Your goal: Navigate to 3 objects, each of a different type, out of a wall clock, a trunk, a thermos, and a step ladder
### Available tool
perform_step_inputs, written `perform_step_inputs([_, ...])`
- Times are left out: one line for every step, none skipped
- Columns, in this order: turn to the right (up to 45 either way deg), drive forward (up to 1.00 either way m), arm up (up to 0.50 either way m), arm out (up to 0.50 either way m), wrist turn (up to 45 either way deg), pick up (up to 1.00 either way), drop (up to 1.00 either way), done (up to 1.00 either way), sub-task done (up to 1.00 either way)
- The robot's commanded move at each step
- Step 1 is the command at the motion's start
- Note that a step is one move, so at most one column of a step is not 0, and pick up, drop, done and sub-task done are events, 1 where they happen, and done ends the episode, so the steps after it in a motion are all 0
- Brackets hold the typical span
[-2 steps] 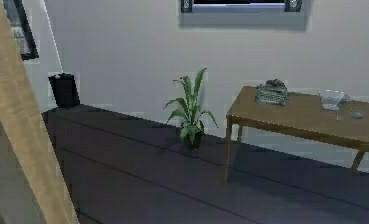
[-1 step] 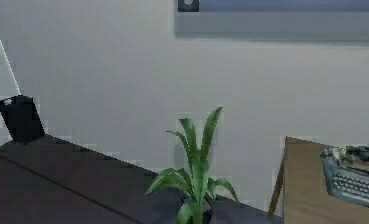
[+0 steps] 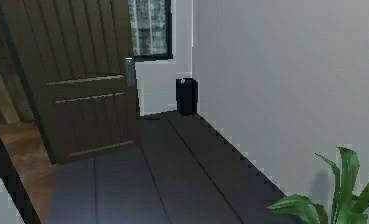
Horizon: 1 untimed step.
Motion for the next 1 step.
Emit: perform_step_inputs([0.0,1.00,0.00,0.00,0.0,0.00,0.00,0.00,0.00])
